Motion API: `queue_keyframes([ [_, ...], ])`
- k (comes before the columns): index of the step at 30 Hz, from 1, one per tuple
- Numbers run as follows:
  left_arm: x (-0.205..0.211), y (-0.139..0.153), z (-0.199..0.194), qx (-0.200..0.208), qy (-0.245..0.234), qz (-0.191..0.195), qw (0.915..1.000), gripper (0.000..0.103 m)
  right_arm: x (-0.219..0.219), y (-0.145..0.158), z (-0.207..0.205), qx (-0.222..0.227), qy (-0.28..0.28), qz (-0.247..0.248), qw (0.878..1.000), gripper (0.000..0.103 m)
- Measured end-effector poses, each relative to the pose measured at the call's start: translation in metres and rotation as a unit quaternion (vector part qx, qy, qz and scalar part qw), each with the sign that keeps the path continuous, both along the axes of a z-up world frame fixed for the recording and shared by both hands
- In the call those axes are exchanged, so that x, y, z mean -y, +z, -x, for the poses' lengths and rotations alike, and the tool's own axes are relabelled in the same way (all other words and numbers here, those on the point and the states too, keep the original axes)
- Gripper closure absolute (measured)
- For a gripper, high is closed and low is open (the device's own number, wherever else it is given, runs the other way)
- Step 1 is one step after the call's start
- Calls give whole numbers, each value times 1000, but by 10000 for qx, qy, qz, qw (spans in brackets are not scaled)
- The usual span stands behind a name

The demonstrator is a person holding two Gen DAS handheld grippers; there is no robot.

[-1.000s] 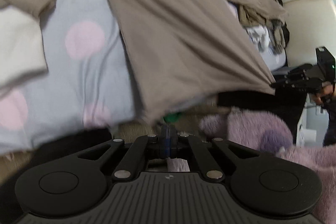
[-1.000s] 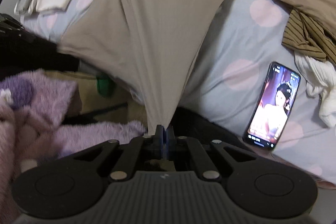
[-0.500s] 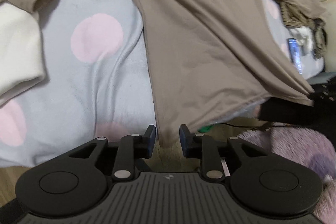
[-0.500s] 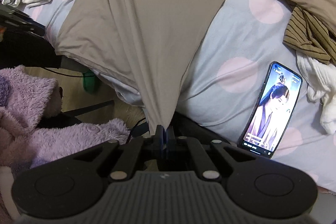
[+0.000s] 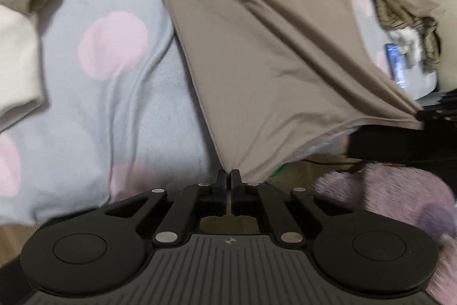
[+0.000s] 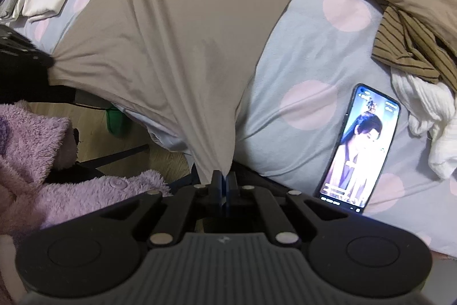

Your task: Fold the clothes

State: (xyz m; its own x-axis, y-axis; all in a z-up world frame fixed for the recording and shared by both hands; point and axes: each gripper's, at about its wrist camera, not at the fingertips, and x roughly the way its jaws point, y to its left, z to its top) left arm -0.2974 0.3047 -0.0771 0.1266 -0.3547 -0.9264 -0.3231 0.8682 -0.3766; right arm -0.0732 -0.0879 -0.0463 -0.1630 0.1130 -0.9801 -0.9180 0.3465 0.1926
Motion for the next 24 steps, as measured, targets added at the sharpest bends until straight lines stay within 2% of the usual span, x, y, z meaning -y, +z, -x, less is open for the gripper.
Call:
queue_keyframes([
  [4,-11,26,12,-148,0,21,9999,103,-4,-2,2,45,82,152,9998,100],
  [6,-13,26,17,-264,-35,-81,9996,103,-7,-12,7,37,199,288,9994,100],
  [11,-12,-1,14,-697,-161,-290,9970,103,-17,-41,19,92,521,672,9963,100],
  [18,-4,-52,1,-1363,-621,-736,9860,103,-26,-53,25,169,754,797,9938,99],
  [21,-8,-66,-4,-1425,-471,-616,9867,102,-26,-49,24,176,748,752,9942,97],
  [24,-16,-67,-4,-1426,-300,-399,9885,101,-25,-43,21,192,714,675,9950,93],
])
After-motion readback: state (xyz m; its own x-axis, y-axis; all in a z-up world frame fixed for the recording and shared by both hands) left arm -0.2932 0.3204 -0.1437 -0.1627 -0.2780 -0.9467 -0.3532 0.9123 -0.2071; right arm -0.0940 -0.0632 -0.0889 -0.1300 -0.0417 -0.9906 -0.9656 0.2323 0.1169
